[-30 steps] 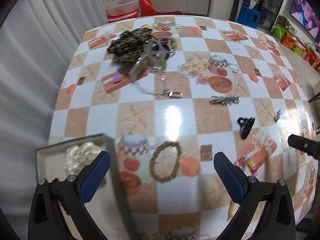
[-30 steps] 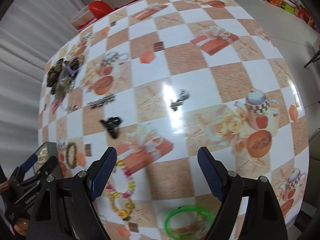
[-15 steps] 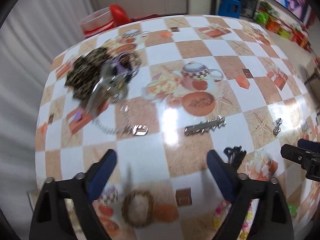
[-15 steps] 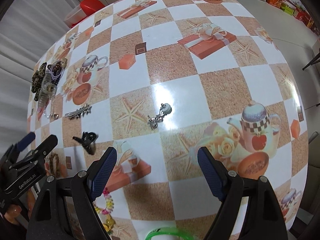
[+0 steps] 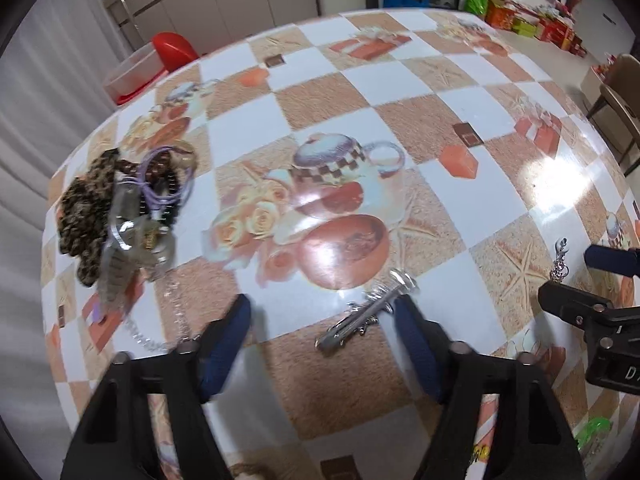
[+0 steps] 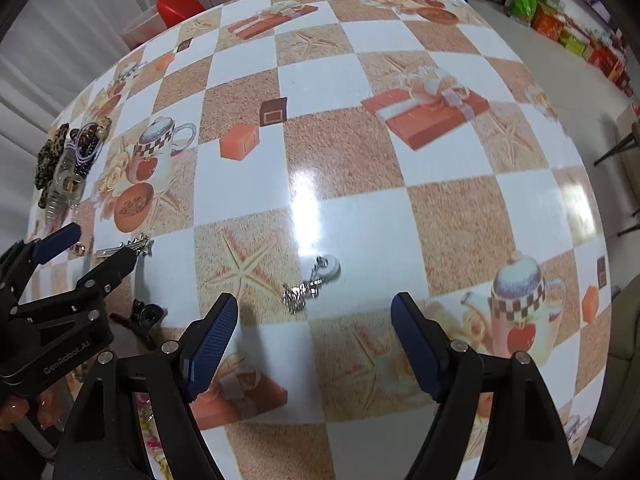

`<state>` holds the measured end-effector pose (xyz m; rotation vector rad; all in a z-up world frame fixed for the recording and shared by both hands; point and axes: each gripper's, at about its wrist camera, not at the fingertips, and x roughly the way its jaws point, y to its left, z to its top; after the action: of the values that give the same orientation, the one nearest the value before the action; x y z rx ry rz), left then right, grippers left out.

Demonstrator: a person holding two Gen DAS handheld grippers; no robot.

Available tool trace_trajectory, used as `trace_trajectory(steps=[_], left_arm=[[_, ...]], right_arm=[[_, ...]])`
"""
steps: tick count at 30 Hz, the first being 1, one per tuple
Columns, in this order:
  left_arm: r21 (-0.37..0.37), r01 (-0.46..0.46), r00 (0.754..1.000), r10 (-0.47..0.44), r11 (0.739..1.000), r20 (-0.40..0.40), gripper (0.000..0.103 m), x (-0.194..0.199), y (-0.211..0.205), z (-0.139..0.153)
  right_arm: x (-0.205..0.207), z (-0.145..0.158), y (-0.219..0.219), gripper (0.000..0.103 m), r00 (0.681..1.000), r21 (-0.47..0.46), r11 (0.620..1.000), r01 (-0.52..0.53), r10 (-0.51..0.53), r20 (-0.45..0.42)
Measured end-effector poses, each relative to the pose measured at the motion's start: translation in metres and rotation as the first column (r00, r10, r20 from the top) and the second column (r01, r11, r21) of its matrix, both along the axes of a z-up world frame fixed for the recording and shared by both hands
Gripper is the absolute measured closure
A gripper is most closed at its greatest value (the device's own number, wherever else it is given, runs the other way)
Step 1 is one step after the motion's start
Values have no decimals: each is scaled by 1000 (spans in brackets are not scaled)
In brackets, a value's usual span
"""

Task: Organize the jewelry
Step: 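Grasp the silver hair clip with the left tool while the right tool grasps the silver charm, then carry the silver clip and charm into the tray and open both tools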

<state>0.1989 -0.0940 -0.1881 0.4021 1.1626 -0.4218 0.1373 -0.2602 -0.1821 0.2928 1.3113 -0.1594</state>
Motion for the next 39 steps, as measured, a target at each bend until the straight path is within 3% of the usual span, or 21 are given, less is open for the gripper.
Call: trace_trajectory(steps=[3,6,8,10,13,14,15,27,39], left_arm=[[-18,5,1000,-6,1000,-7,32,2,-4,0],[-31,19,1000,-19,999,-15,43,0,-8,2],[-50,27,999,-29,998,-29,58,-2,-11,2],[-66,31,999,-33,997,-41,66,-4,-13,2],[-78,18,998,-22,997,-51,81,-7,-15,3],[-90,8,998,-13,996,-60,81,-8,-13,4],[-105,-7,997,-1,994,-72,81,-8,-11,4],[-192,-139,988,122,972,-98,81,-26,25,29],[-240,-219,975,204,946,-86,81,-58,66,61]], right_arm=[[3,0,5,27,1000,-51,998,-22,22,3],[5,-1,10,34,999,-100,994,-44,44,5],[6,0,12,38,998,-119,991,-57,59,13],[6,1,12,46,998,-122,990,-66,68,17],[7,4,14,72,996,-126,989,-80,84,27],[7,4,14,83,996,-125,989,-81,85,28],[7,5,14,87,996,-120,990,-78,82,29],[-10,18,-2,86,995,79,996,-31,24,94],[-29,44,6,86,994,143,989,-37,21,112]])
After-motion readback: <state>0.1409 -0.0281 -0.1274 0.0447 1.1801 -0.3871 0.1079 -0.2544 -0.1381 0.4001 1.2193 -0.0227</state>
